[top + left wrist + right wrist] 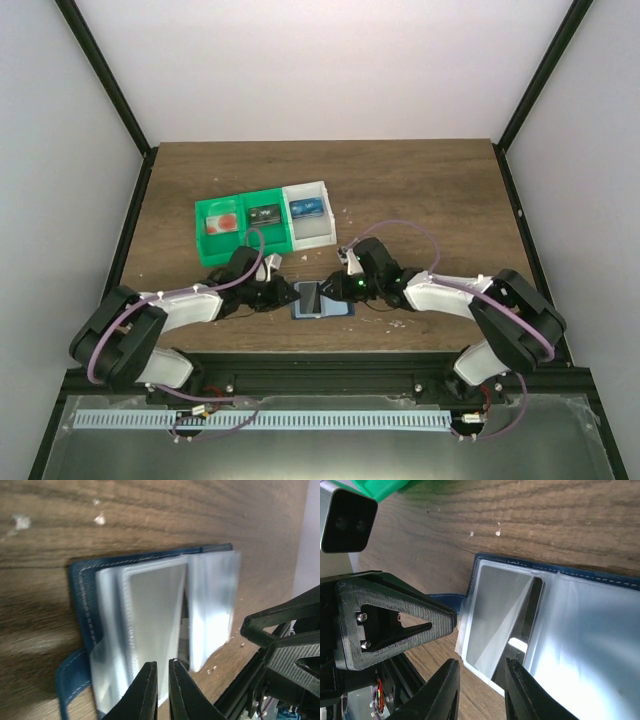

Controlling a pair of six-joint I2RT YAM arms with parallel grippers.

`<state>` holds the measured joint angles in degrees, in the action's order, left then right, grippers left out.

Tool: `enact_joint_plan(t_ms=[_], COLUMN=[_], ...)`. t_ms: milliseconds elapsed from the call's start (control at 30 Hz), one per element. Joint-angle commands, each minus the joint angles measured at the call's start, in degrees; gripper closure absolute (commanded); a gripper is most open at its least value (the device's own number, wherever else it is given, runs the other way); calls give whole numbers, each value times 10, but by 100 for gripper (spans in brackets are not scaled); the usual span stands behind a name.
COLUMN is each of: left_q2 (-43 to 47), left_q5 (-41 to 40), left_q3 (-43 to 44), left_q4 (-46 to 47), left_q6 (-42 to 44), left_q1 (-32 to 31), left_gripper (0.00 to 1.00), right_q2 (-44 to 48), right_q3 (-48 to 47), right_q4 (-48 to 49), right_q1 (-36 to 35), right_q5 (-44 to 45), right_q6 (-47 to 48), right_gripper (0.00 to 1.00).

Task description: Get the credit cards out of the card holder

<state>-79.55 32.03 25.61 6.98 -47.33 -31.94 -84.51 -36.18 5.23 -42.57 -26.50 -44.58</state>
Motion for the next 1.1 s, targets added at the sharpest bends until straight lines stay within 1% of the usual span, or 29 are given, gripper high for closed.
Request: enact_joint_plan(t_ms=[0, 300, 600, 700, 800, 900, 1067], left_q2=[-19, -48, -49, -37, -11, 10, 21], left_q5=[-4, -4, -7, -5, -1, -1, 4], left_q3=[-17, -30, -34, -31, -21, -8, 1], left_q4=[31, 47, 44, 34, 20, 4, 6], left_q6=[8, 14, 12, 6, 1, -4, -11], left_q1=[-3, -2, -3, -3, -3, -3, -3], left_gripper=[90, 91, 94, 94, 92, 87, 84], right_q2=[-25, -68, -96, -98, -90, -76, -55], right_q3=[15, 33, 39, 39, 37, 33, 24], right_q4=[51, 88, 104, 106, 102, 92, 79], right_q1=[-5, -6, -6, -6, -6, -6, -7], right_q5=[-22, -28, -35, -39, -37, -36, -32], right_q6=[-12, -17, -13, -14, -15, -16, -17], right_gripper=[74, 76, 78, 79, 79, 79, 79])
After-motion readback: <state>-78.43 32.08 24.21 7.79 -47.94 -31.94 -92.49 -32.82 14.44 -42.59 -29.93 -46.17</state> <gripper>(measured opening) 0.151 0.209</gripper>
